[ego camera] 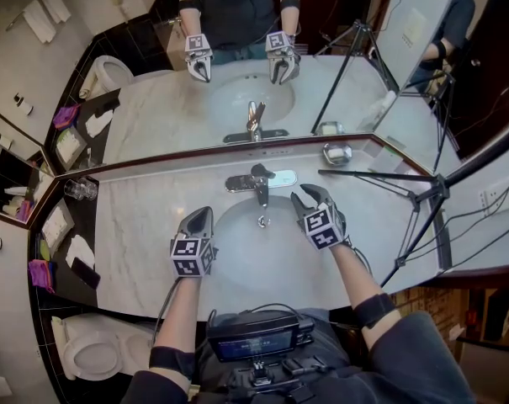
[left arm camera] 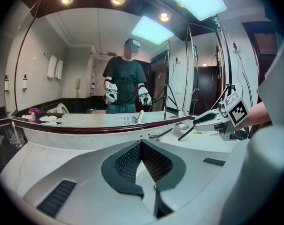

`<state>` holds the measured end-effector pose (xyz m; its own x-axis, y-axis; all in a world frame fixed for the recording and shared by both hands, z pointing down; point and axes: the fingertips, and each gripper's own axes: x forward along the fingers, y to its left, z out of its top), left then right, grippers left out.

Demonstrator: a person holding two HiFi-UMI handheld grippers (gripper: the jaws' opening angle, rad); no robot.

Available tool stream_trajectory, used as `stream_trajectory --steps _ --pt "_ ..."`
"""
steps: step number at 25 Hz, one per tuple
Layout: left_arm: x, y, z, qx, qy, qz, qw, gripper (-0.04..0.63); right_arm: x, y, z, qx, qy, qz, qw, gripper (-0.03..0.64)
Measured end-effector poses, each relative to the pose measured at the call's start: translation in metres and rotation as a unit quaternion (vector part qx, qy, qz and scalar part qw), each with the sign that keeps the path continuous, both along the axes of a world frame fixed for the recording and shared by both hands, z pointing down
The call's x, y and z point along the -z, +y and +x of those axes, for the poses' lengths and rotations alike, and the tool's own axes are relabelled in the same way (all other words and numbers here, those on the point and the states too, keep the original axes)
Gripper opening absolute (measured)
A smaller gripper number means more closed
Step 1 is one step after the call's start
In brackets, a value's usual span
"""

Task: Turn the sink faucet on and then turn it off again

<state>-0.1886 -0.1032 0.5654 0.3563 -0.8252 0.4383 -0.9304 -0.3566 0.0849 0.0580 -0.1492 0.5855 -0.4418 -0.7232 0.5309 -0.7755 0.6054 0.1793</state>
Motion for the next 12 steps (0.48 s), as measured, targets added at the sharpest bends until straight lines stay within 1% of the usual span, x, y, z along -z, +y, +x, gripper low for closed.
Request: stream_trajectory --steps 2,5,6,10,12 --pt "-0.001 -0.002 0.0 0.001 0.0 -0.001 1.0 0.002 -0.005 -0.006 -0.009 0.036 0.044 0.015 0.998 0.161" --pt "0.0 -0.006 0.0 0.001 0.001 -0.001 1.0 0.001 -0.016 -0.014 -0.024 0.087 0.098 0.03 0.991 0.192" --pt "0.0 -0.007 0.0 0.001 0.001 0.0 1.0 0.001 -0.019 -0.017 -0.028 0.1 0.109 0.032 0.988 0.204" --pt "0.0 -0.011 0.002 0.001 0.003 0.0 1.0 0.001 -0.023 -0.033 -0.04 0.132 0.142 0.043 0.98 0.219" --pt "-0.001 -0.012 0.002 0.001 0.003 0.0 1.0 0.0 -0.027 -0.041 -0.045 0.156 0.176 0.055 0.97 0.228"
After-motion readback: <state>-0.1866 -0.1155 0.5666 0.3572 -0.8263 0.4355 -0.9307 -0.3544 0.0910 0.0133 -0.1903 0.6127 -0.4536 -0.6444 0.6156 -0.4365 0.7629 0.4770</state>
